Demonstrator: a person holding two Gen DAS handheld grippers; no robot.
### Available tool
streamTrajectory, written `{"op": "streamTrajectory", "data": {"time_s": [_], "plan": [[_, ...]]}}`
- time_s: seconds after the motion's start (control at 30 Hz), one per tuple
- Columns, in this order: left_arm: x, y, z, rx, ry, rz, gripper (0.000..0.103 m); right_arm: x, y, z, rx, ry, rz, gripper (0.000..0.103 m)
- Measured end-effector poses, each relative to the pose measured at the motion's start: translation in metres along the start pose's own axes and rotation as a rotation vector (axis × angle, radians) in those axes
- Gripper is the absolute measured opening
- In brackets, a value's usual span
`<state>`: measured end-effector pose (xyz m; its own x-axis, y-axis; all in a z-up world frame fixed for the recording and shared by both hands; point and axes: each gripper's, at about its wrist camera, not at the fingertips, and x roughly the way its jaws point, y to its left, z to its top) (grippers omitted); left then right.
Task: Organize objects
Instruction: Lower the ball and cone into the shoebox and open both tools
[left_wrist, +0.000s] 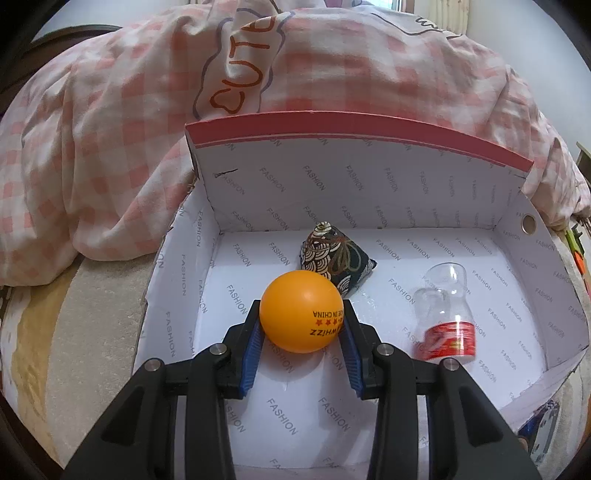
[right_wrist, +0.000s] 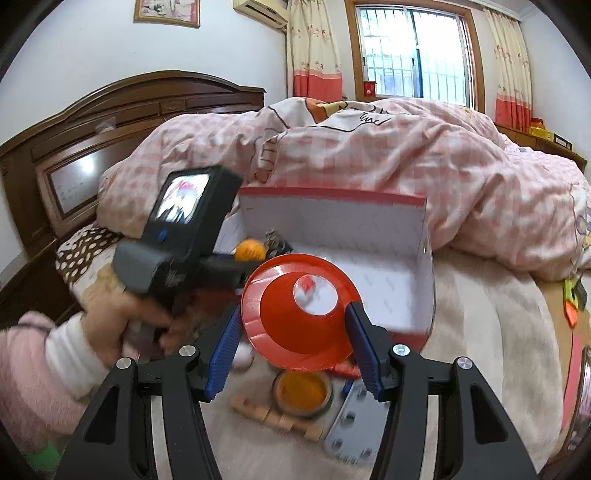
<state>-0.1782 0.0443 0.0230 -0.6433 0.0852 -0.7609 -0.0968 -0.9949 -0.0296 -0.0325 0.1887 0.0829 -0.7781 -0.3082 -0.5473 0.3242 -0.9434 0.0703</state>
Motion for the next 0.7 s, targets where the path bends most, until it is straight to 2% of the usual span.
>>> {"op": "streamTrajectory", "data": {"time_s": [0.2,0.33,0.5,0.7], "plan": [[-0.003,0.001,-0.006,-0.003,-0.015,-0.002,0.039,0.045,-0.023,0.027,0.057,0.078,0.007,0.058],[-0.005,0.0,-0.01,-0.004,-0.02,-0.002,0.039,0.079,-0.04,0.033,0.108,0.165,-0.012,0.058],[-0.006,-0.001,-0.013,-0.005,-0.02,-0.003,0.04,0.101,-0.046,0.036,0.096,0.216,-0.048,0.058],[-0.009,-0.007,-0.019,0.008,-0.014,-0.026,0.054,0.122,-0.047,0.044,0.072,0.255,-0.067,0.058]]}}
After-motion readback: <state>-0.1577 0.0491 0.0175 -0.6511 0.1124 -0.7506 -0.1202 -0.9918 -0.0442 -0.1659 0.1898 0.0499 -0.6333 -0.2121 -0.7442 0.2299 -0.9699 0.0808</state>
